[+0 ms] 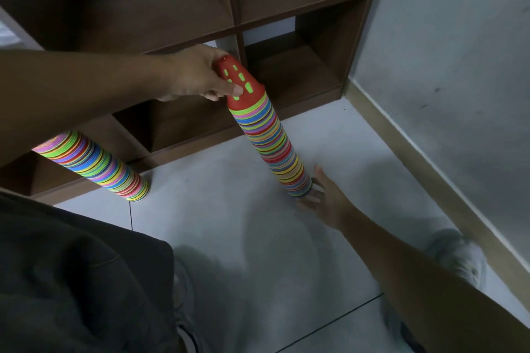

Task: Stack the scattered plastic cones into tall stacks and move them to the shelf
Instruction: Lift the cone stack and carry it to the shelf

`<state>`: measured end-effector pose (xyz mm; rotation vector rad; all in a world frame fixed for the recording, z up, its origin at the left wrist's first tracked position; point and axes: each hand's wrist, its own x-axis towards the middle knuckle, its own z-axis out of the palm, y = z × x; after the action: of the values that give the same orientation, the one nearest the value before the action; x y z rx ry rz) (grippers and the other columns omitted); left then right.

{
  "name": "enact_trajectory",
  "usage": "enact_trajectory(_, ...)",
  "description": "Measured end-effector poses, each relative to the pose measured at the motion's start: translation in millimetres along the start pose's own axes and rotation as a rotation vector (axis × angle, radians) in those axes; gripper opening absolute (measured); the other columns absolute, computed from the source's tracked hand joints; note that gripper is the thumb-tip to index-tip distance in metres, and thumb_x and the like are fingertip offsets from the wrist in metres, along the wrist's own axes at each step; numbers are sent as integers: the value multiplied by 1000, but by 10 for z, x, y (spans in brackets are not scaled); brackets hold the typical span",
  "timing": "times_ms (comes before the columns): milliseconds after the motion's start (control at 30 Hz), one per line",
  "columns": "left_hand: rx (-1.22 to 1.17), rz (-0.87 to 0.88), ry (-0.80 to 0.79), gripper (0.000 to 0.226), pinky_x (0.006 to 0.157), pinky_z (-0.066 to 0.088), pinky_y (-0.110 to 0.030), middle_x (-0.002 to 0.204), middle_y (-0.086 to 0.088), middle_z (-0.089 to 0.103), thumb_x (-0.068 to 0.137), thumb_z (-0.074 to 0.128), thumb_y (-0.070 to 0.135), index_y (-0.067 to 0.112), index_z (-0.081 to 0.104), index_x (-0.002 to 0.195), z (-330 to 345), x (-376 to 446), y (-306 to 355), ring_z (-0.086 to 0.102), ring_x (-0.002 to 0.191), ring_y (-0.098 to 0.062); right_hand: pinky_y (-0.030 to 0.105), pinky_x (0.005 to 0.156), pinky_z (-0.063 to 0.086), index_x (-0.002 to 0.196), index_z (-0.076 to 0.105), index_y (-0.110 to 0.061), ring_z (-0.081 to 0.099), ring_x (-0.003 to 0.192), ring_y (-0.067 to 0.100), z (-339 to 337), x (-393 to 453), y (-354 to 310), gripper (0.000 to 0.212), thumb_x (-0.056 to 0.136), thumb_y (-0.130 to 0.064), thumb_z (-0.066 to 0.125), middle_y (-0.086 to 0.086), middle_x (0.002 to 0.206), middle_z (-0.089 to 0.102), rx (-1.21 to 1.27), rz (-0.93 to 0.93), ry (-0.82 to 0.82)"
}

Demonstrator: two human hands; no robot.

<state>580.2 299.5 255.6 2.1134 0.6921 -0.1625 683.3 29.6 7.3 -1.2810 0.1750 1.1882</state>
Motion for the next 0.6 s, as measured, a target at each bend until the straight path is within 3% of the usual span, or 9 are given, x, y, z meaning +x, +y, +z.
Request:
enact_trajectory(67,-77,-10,38,76,95,54,-36,128,0,65,69,78,35,19,53,140,-65,-74,30,63,117,-19,52,105,48,117,60,-16,62,115,27,82,-63,-30,46,93,-56,56,6,127,57,20,-34,-18)
enact_trajectory(200,-207,40,180,52,98,54,-37,114,6,71,83,76,38,20,62,130,-172,-237,135,65,104,-11,49,103,51,125,61,-11,66,115,26,280,-209,-162,66,83,-63,60,10,133,60,52,-61,-98)
enact_trajectory(300,-320,98,298,48,94,57,-34,104,6,74,87,75,39,15,64,127,-349,-404,244,70,93,-7,49,105,49,133,55,-10,68,113,30,481,-358,-316,77,79,-64,61,13,131,63,61,-65,-147)
enact_trajectory(433,-378,211,406,42,98,54,-35,113,4,75,90,72,37,15,65,126,-622,-731,416,72,103,-12,52,104,49,138,48,-14,67,113,38,812,-636,-539,80,75,-58,68,17,134,59,122,-42,-192)
enact_trajectory(600,-475,398,527,39,80,55,-19,119,1,73,95,67,31,11,63,128,-884,-1226,571,71,105,-11,54,109,44,134,51,-12,63,118,40,1272,-1155,-688,71,82,-57,65,19,134,58,155,-65,-277)
